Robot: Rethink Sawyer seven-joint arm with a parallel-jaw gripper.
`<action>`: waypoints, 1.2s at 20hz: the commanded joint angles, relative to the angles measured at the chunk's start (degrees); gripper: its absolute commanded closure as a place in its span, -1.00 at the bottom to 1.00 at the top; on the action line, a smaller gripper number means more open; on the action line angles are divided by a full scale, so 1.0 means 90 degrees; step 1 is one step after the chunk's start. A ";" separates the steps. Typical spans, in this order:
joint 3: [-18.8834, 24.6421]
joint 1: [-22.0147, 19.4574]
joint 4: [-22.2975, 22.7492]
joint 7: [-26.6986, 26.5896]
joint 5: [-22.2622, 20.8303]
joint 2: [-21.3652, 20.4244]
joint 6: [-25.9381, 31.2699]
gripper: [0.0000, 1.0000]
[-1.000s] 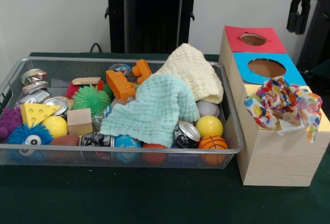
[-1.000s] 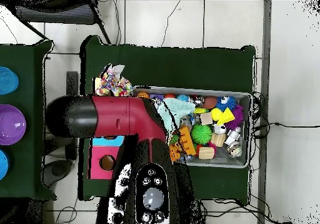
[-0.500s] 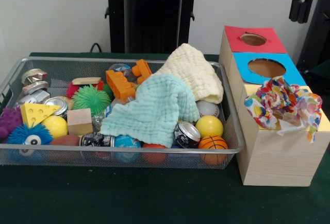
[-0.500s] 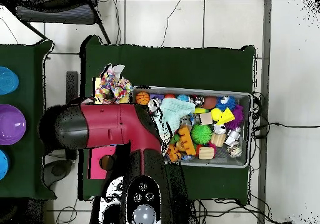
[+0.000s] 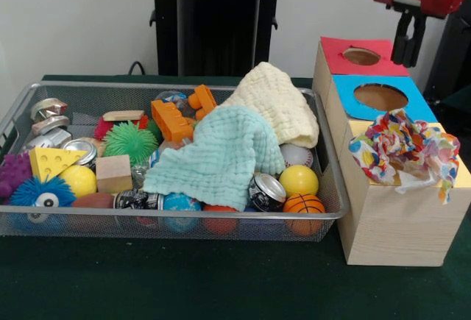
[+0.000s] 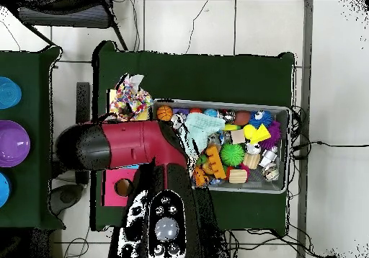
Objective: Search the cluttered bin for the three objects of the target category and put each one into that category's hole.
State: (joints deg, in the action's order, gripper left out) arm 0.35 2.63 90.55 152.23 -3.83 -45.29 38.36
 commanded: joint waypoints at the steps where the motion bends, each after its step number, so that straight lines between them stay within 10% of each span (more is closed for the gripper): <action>1: 0.0169 -0.0254 -0.0125 -0.0201 -0.0403 0.0778 -0.0161 1.00; 24: 0.0135 -0.0244 -0.0449 0.0168 -0.0403 0.1095 -0.0723 1.00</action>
State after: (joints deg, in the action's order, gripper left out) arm 0.37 1.83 86.59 152.23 -6.27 -36.62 35.50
